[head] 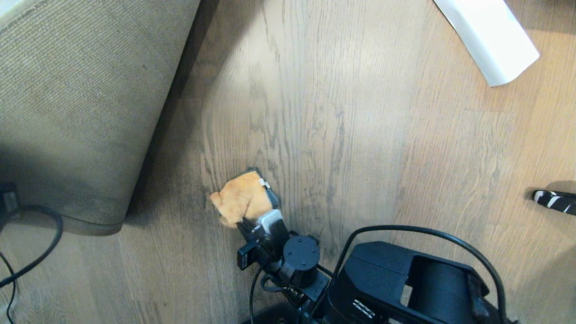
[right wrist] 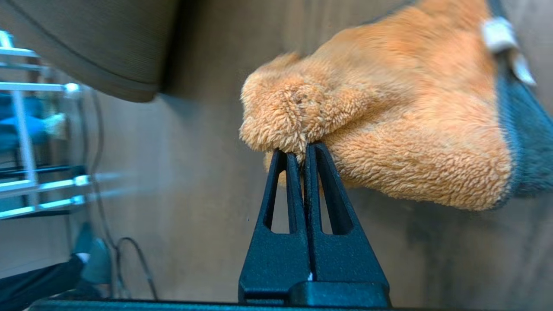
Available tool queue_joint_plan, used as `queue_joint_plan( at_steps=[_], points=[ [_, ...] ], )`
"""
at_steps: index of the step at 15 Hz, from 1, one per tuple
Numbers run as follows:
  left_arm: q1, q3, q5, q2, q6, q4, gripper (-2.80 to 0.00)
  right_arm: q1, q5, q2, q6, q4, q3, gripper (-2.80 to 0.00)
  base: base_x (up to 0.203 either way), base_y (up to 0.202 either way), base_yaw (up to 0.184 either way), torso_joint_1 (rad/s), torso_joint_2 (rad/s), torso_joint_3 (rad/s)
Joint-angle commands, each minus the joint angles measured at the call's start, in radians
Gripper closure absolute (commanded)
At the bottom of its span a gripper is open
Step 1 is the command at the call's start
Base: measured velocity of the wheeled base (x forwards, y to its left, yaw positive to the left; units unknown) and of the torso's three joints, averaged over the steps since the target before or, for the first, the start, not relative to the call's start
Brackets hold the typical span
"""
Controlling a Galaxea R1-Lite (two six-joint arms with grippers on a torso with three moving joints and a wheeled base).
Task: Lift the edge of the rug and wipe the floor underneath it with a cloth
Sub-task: Wipe the floor under the carpet with a rag
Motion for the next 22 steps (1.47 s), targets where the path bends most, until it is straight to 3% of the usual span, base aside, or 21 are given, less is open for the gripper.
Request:
queue_joint_plan(
  at_steps=[1,16,22],
  points=[
    [0.001,0.002,0.004,0.001,0.002,-0.007,0.0,-0.026,-0.004,0.021,-0.001,-0.048,-0.006,0.0,0.0,0.0,0.0,0.0,0.0,0.0],
    [-0.015,0.028,0.002,0.003,0.002,-0.036,0.0,-0.354,-0.005,-0.101,-0.009,-0.048,-0.004,0.0,0.0,0.0,0.0,0.0,0.0,0.0],
    [-0.015,0.032,0.002,0.001,0.002,-0.037,0.0,-0.39,-0.004,-0.125,-0.01,-0.048,0.004,0.0,0.0,0.0,0.0,0.0,0.0,0.0]
  ],
)
